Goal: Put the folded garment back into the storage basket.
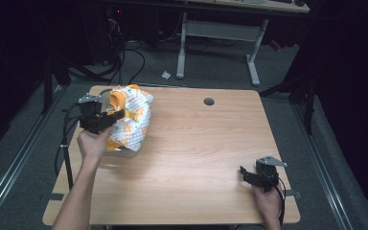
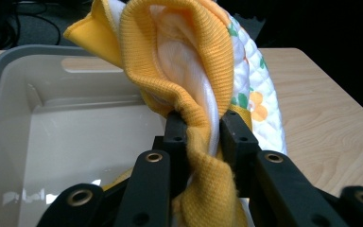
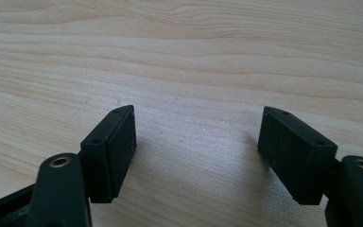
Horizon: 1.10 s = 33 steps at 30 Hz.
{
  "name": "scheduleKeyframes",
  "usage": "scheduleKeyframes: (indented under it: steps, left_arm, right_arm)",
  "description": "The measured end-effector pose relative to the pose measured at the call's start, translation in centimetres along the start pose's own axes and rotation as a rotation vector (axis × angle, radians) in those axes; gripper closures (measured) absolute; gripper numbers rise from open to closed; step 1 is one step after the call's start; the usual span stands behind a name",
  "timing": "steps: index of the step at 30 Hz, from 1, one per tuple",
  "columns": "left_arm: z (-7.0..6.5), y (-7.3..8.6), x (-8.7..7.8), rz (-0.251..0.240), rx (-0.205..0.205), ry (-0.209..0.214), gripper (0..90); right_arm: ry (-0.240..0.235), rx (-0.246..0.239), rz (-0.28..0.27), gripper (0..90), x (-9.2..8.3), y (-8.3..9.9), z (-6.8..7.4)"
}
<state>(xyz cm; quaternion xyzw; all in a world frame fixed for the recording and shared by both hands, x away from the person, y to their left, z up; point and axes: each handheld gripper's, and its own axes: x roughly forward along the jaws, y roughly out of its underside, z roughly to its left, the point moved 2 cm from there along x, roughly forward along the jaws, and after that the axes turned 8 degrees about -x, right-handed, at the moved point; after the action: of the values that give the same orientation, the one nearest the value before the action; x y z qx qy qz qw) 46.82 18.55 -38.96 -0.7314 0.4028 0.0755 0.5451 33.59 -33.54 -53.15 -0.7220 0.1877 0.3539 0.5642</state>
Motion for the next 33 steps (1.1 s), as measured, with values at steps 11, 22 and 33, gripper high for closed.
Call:
scheduleKeyframes:
  steps: [11,22,33]
  left_arm:
    - [1.0,-0.8,0.5,0.004,-0.006,-0.033,74.9]
    - [3.0,-1.0,1.7,0.025,-0.021,-0.075,74.8]
    - [3.7,-0.8,3.2,0.048,-0.033,-0.103,74.8]
  right_arm:
    - [0.0,0.0,0.0,29.1,0.0,0.0,0.0]
    - [0.0,0.0,0.0,29.1,0.0,0.0,0.0]
    - [0.001,0.0,0.0,29.1,0.0,0.0,0.0]
